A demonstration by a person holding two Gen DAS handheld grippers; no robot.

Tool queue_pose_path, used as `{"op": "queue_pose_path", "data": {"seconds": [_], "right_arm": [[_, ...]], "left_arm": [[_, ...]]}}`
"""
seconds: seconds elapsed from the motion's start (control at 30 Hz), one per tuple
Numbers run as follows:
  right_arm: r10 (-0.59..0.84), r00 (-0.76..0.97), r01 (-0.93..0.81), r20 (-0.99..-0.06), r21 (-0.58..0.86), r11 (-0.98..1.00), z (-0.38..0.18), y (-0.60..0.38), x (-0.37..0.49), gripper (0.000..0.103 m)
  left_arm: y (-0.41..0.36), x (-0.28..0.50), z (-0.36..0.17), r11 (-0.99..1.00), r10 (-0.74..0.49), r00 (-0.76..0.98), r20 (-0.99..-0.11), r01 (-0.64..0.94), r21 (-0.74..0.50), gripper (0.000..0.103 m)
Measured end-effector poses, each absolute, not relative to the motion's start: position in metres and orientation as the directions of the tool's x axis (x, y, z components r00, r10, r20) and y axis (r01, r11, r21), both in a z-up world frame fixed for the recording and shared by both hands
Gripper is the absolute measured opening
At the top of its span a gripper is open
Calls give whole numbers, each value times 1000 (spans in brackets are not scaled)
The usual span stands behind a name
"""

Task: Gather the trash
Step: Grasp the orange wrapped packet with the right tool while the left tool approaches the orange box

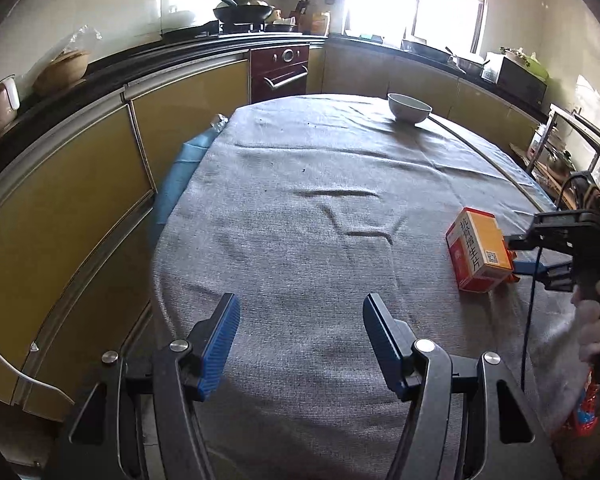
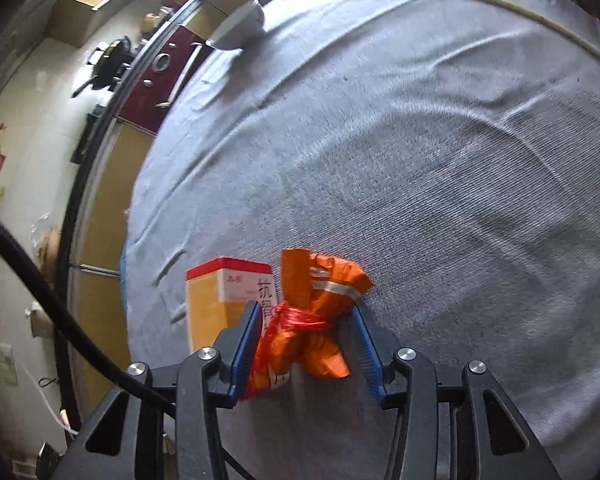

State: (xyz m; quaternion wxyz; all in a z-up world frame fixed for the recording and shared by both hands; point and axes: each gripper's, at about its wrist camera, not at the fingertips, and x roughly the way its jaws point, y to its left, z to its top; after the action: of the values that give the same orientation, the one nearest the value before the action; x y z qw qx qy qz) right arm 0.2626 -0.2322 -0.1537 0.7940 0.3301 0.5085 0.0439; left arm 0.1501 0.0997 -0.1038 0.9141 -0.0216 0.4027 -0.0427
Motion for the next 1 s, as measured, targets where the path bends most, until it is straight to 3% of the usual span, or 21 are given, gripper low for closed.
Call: {"op": "queue_pose_path", "data": {"seconds": [0.07,0.17,0.47,0.53,0.77,1.0], "right_arm": [[374,492,253,-786,540,803,-151,-227,269,49],[318,497,216,-807,470,856,-150,-216,274,40],[210,545,185,-812,361,914,-143,-240,239,38],[183,558,189,-810,338,922,-141,-251,228,38],[187,579,212,-794,368,905,-138,-284,197,38],[205,585,208,-784,390,897,-143,-296,181,38]], "left_arm": [[99,151,-104,995,-101,668,-737,63,-79,65],[95,151,-103,993,-116,663,-740,76,-88,65],[49,162,-93,973,-222,625,-748,196,-124,65],[31,171,-90,964,-251,611,-750,229,-136,70],[-38,202,-89,932,-329,550,-767,320,-170,74],[-82,233,-118,945,-258,487,-835,309,-112,74]]}}
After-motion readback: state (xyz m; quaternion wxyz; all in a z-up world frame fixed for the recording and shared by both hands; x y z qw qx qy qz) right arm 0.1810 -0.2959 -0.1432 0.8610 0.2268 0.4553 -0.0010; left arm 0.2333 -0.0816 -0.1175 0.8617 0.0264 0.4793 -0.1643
